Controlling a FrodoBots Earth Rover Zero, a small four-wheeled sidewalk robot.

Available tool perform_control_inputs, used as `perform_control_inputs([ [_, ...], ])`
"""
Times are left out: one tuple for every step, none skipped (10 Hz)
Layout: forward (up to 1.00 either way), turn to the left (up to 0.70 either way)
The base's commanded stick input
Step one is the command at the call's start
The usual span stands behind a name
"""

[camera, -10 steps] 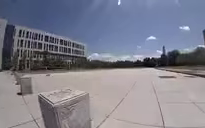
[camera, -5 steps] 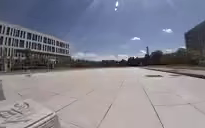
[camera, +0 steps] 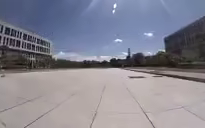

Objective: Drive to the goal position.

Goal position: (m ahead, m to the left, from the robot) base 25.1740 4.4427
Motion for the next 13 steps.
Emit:
perform_control_inputs([
  [0.70,0.00],
  [0.70,0.00],
  [0.70,0.02],
  [0.70,0.25],
  [0.70,0.35],
  [0.70,0.35],
  [0.70,0.30],
  [0.70,0.19],
  [0.70,0.00],
  [0.70,0.00],
  [0.70,0.00],
  [0.70,0.00],
  [0.70,0.00],
])
